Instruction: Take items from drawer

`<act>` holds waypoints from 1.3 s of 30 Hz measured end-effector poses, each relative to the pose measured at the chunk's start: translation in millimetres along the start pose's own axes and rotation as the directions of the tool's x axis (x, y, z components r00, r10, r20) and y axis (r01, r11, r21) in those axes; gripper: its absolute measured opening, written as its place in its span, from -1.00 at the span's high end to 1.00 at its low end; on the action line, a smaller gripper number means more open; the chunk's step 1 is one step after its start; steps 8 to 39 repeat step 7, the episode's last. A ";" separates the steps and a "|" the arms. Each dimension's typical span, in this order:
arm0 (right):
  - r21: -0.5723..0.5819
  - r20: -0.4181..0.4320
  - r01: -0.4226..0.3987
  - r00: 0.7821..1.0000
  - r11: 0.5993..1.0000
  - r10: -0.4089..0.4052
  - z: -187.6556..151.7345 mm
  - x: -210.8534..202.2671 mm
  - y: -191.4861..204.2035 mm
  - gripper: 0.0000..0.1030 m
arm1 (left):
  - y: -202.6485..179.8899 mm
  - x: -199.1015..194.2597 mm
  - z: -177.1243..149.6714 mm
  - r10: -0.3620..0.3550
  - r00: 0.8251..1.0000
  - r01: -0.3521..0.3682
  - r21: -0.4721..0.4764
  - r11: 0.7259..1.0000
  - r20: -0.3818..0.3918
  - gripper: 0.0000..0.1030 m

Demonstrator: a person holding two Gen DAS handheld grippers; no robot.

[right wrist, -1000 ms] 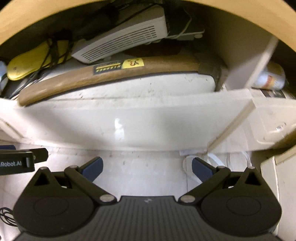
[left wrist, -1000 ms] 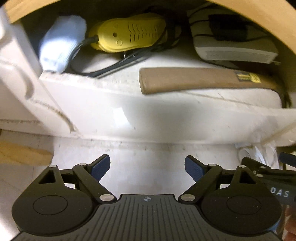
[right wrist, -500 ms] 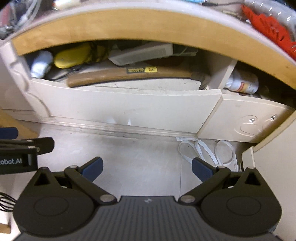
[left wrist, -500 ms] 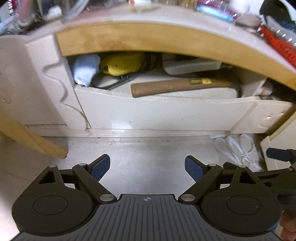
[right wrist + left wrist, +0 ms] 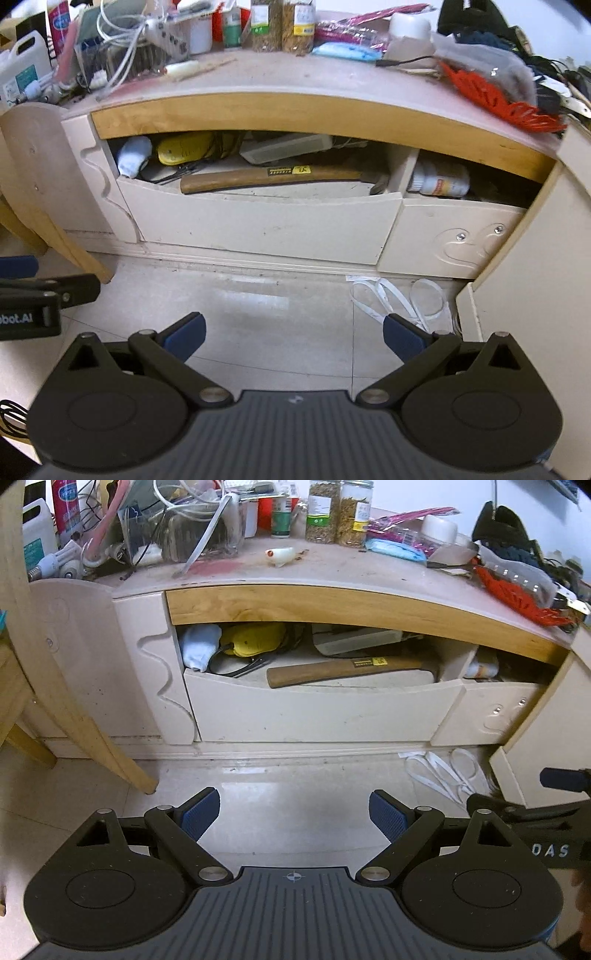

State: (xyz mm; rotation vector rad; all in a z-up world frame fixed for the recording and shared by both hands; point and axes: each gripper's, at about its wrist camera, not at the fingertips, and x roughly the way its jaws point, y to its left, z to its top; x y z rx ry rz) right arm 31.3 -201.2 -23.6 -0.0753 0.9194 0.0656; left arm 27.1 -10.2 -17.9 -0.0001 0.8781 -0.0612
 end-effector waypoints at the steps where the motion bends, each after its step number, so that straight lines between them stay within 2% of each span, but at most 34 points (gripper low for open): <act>1: 0.003 0.005 -0.003 1.000 1.000 0.003 -1.2 -3.7 -1.0 -0.99 | 0.0 -2.3 -1.0 -0.004 1.000 0.004 0.001 1.000 0.003 -0.74; 7: -0.003 0.030 -0.013 0.999 1.000 0.013 -4.5 -14.9 -1.9 -0.99 | 1.1 -7.6 -3.2 -0.020 1.000 0.020 -0.007 1.000 0.024 -0.74; 39: -0.003 0.030 -0.013 0.999 1.000 0.013 -4.5 -14.9 -1.9 -0.99 | 1.1 -7.6 -3.2 -0.020 1.000 0.020 -0.007 1.000 0.024 -0.74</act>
